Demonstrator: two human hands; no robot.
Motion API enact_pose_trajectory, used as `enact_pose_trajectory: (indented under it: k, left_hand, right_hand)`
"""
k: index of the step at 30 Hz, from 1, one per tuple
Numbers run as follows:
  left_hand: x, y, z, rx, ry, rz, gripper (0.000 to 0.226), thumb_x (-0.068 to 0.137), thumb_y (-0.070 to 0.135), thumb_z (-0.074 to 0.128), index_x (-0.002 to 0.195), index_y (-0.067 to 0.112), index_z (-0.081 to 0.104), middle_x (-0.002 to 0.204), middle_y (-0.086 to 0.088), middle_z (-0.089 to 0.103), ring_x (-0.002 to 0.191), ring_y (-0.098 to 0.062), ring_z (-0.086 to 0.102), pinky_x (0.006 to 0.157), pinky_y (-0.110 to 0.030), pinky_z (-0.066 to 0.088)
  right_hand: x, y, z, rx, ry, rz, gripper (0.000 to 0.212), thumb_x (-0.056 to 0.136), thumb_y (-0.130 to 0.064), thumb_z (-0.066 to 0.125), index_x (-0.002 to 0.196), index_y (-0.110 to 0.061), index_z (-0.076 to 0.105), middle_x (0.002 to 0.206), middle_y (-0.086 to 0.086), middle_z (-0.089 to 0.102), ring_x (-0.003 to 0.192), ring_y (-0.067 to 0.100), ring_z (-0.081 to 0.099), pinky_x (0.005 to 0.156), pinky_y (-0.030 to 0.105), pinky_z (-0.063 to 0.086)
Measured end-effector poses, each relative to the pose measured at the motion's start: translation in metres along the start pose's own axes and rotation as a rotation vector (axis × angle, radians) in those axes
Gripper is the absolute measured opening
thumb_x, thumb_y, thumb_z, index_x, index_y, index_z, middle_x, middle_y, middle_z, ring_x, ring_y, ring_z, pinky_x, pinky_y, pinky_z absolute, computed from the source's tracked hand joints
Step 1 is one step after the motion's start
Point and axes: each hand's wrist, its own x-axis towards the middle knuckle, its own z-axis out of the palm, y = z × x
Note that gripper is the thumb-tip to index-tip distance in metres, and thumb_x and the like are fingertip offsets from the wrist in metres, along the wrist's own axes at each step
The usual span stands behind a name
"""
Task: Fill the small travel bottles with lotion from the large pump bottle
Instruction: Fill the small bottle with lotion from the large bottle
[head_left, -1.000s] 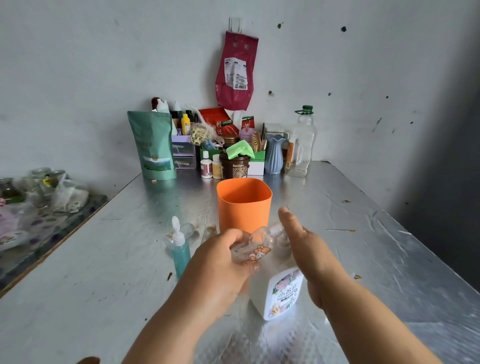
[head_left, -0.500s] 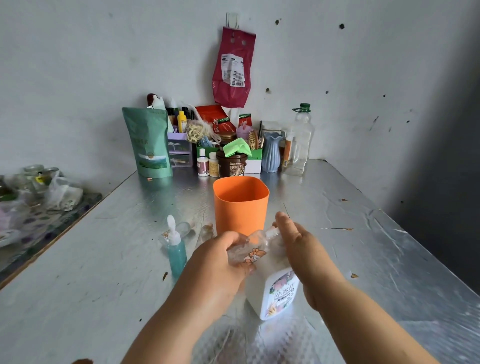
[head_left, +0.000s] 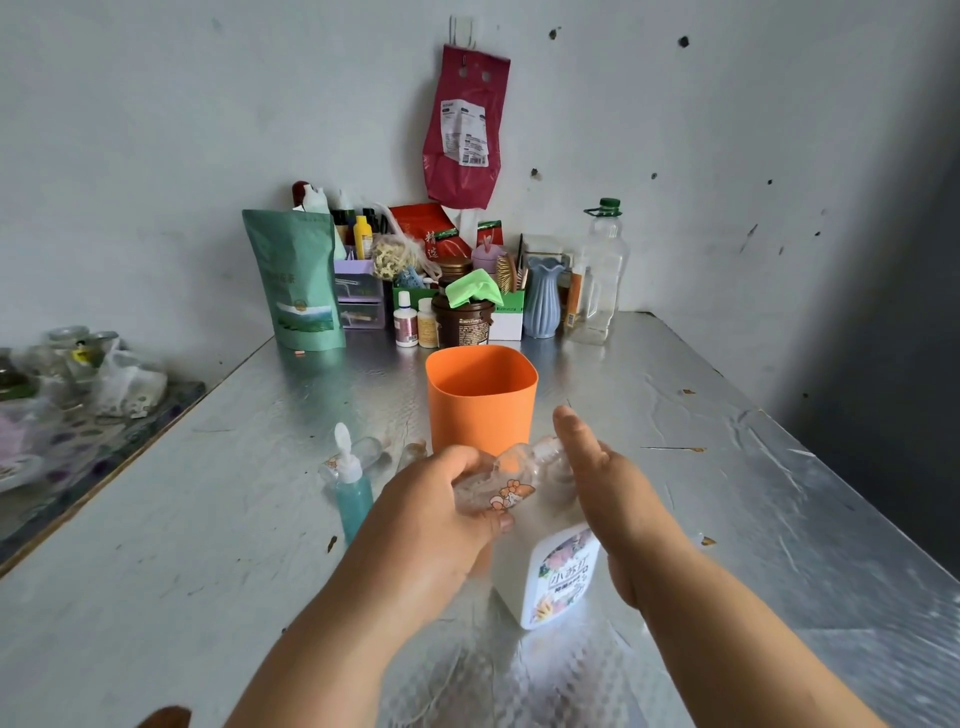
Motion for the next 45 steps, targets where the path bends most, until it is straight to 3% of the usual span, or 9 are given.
enact_pose_trajectory:
  k: [7, 11, 14, 17, 19, 22, 35, 40, 45]
  left_hand:
    - [0.001, -0.004, 0.000, -0.019, -0.010, -0.009, 0.031, 0.078, 0.020, 0.079, 0.101, 0.036, 0.065, 0.100, 0.018, 0.070, 0.091, -0.001, 0.066, 0.080, -0.030, 0.054]
    - [0.003, -0.007, 0.004, 0.000, -0.017, -0.016, 0.029, 0.078, 0.019, 0.078, 0.100, 0.034, 0.065, 0.097, 0.018, 0.071, 0.090, -0.001, 0.066, 0.080, -0.031, 0.055]
    - [0.000, -0.006, 0.002, -0.020, -0.027, -0.024, 0.030, 0.078, 0.019, 0.079, 0.100, 0.034, 0.065, 0.097, 0.018, 0.071, 0.090, 0.000, 0.066, 0.082, -0.031, 0.055]
    - [-0.003, -0.004, -0.001, -0.026, -0.032, -0.021, 0.034, 0.078, 0.019, 0.080, 0.102, 0.035, 0.064, 0.099, 0.019, 0.071, 0.092, 0.001, 0.066, 0.082, -0.027, 0.054]
    - [-0.003, -0.003, -0.002, -0.004, -0.031, -0.020, 0.036, 0.077, 0.017, 0.080, 0.104, 0.035, 0.064, 0.100, 0.019, 0.070, 0.093, 0.001, 0.066, 0.078, -0.021, 0.053]
    - [-0.004, -0.002, -0.003, 0.039, -0.024, -0.021, 0.038, 0.078, 0.016, 0.079, 0.107, 0.034, 0.062, 0.102, 0.019, 0.069, 0.092, 0.003, 0.064, 0.070, -0.011, 0.049]
    - [-0.003, -0.003, -0.002, 0.062, -0.031, -0.029, 0.031, 0.078, 0.019, 0.078, 0.102, 0.034, 0.065, 0.095, 0.020, 0.070, 0.086, 0.003, 0.065, 0.071, -0.020, 0.049]
    - [-0.001, -0.009, 0.001, 0.052, -0.044, -0.044, 0.032, 0.078, 0.018, 0.077, 0.101, 0.036, 0.065, 0.096, 0.022, 0.071, 0.089, 0.002, 0.066, 0.081, -0.030, 0.055]
    - [-0.002, -0.008, 0.001, 0.016, -0.057, -0.044, 0.035, 0.076, 0.020, 0.080, 0.103, 0.038, 0.065, 0.097, 0.021, 0.072, 0.091, -0.001, 0.068, 0.084, -0.038, 0.056]
  right_hand:
    - [-0.001, 0.002, -0.002, -0.022, 0.010, -0.056, 0.053, 0.091, -0.063, 0.042, 0.099, -0.016, 0.064, 0.097, 0.009, 0.071, 0.093, 0.026, 0.067, 0.083, 0.037, 0.050]
    - [-0.001, 0.004, 0.002, -0.034, 0.036, -0.076, 0.044, 0.094, -0.059, 0.039, 0.103, -0.022, 0.061, 0.099, 0.005, 0.069, 0.096, 0.022, 0.065, 0.071, 0.031, 0.049]
    - [-0.001, 0.003, 0.001, -0.038, 0.007, -0.041, 0.049, 0.092, -0.063, 0.040, 0.103, -0.020, 0.062, 0.099, 0.007, 0.070, 0.096, 0.025, 0.066, 0.082, 0.037, 0.052]
    - [-0.003, -0.002, -0.002, -0.059, -0.064, 0.009, 0.075, 0.073, -0.080, 0.043, 0.106, -0.017, 0.065, 0.101, 0.007, 0.072, 0.097, 0.027, 0.067, 0.094, 0.044, 0.049]
    - [-0.004, -0.005, -0.003, -0.059, -0.084, 0.037, 0.084, 0.067, -0.083, 0.042, 0.111, -0.016, 0.064, 0.105, 0.007, 0.071, 0.099, 0.025, 0.066, 0.093, 0.042, 0.048]
    - [-0.006, -0.008, -0.003, -0.044, -0.057, 0.043, 0.069, 0.083, -0.073, 0.042, 0.112, -0.014, 0.063, 0.106, 0.008, 0.069, 0.098, 0.023, 0.064, 0.077, 0.032, 0.046]
    - [-0.005, -0.003, -0.005, -0.024, 0.007, -0.003, 0.059, 0.089, -0.065, 0.041, 0.102, -0.012, 0.063, 0.099, 0.011, 0.069, 0.094, 0.026, 0.064, 0.069, 0.029, 0.043]
    - [-0.006, 0.001, -0.001, -0.011, 0.018, -0.052, 0.044, 0.095, -0.057, 0.040, 0.108, -0.019, 0.059, 0.097, 0.003, 0.068, 0.090, 0.016, 0.063, 0.066, 0.024, 0.042]
    - [-0.004, -0.004, -0.005, -0.054, -0.018, -0.001, 0.056, 0.089, -0.065, 0.044, 0.108, -0.015, 0.063, 0.099, 0.005, 0.071, 0.097, 0.023, 0.066, 0.079, 0.033, 0.048]
